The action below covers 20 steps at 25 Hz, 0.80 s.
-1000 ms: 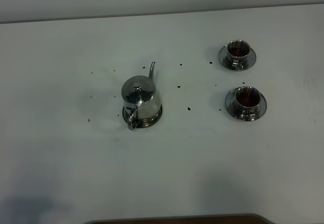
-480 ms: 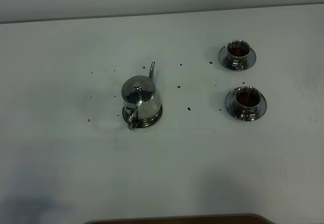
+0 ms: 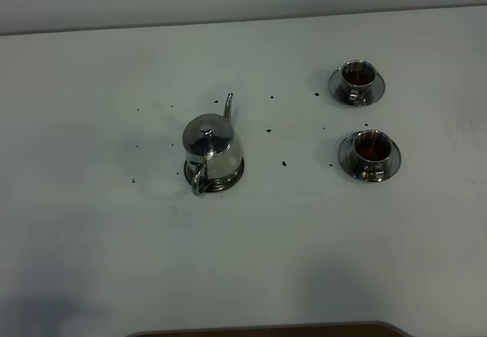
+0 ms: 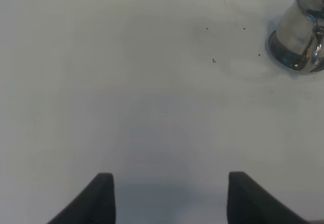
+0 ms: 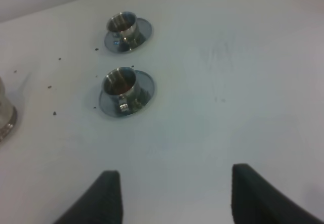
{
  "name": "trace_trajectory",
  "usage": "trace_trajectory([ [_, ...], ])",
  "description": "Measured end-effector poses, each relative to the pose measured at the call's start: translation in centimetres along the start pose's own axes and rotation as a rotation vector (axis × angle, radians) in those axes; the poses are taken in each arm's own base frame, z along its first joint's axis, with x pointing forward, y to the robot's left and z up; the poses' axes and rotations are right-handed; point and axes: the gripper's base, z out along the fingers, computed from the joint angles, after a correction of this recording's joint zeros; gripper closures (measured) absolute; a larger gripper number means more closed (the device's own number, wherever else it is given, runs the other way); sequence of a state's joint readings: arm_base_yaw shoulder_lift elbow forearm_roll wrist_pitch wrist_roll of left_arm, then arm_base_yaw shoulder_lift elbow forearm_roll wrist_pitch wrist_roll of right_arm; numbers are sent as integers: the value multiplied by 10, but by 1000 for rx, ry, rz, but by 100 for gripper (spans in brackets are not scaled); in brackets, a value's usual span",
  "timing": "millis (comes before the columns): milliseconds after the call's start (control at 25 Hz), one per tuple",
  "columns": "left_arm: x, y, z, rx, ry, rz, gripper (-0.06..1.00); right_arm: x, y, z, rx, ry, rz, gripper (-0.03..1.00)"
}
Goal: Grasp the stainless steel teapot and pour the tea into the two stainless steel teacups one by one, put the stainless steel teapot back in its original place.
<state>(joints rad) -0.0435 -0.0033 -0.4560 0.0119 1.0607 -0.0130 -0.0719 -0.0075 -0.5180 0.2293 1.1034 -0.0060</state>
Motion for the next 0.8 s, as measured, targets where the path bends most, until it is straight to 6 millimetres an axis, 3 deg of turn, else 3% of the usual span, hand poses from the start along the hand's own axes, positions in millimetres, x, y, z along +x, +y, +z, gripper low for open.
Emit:
trace_trajectory([
  [800,0,0,0,0,0,1,41,0,0,0,0,0,0,49],
])
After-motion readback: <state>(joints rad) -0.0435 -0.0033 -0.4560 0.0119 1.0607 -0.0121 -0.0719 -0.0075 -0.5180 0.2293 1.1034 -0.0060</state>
